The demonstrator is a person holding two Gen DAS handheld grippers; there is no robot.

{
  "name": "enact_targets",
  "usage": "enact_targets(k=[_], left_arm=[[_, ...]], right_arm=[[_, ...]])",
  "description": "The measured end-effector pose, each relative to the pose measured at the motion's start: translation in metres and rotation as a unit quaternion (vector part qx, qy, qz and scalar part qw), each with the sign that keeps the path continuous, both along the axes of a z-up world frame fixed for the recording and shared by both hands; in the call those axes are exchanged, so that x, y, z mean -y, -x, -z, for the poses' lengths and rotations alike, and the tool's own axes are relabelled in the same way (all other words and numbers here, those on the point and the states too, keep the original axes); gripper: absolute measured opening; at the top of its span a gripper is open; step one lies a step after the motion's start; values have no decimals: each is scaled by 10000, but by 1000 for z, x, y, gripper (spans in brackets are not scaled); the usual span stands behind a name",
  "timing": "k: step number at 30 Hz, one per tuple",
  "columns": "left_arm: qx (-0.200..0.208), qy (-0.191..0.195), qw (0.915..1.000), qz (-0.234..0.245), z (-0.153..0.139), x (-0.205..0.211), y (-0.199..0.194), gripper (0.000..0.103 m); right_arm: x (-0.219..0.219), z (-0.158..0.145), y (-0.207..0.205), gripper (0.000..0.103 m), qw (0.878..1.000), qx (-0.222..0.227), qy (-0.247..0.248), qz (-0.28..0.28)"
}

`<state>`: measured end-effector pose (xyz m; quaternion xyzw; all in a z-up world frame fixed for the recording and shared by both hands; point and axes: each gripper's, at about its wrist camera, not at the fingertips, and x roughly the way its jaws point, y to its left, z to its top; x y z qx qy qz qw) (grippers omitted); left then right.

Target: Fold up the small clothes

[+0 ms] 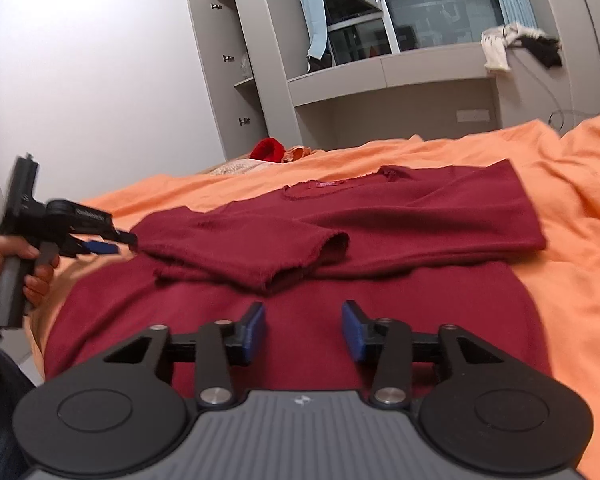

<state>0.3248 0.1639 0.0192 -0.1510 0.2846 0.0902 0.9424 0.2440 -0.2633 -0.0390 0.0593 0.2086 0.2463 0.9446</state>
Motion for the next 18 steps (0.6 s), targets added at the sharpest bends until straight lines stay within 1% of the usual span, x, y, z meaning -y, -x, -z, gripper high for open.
enact_targets(k=[1,2,3,5,6,7,8,10,13,16,18], left_arm=[[110,-46,9999,3,-1,5,11,66],[212,-91,9997,15,-2,9,21,68],[300,-134,9995,41,-3,15,29,71],[470,-185,9987,107,-3,25,48,79],[560,-193,9982,134,-2,31,58,87],[642,-199,9976,162,-1,36,67,93],[714,-208,9970,204,0,41,76,96],[836,-246,9957,311,2,51,94,98],[978,-364,9937,401,5,65,119,102],[1137,-495,9912,463,8,74,142,102],[1159,-561,9903,529,9,81,154,102]], right_arm=[[1,0,7,63,9999,62,87,21],[2,0,16,67,9997,150,182,64],[4,-1,23,73,9994,224,227,99],[10,-3,39,80,9991,336,188,181],[14,-4,46,88,9990,362,138,241],[19,-4,53,93,9987,391,79,326],[24,-5,60,94,9982,433,17,416],[32,-7,74,103,9969,532,4,572],[46,-12,98,103,9916,876,135,938],[55,-14,118,103,9860,1147,265,1185],[58,-15,130,103,9823,1293,437,1281]])
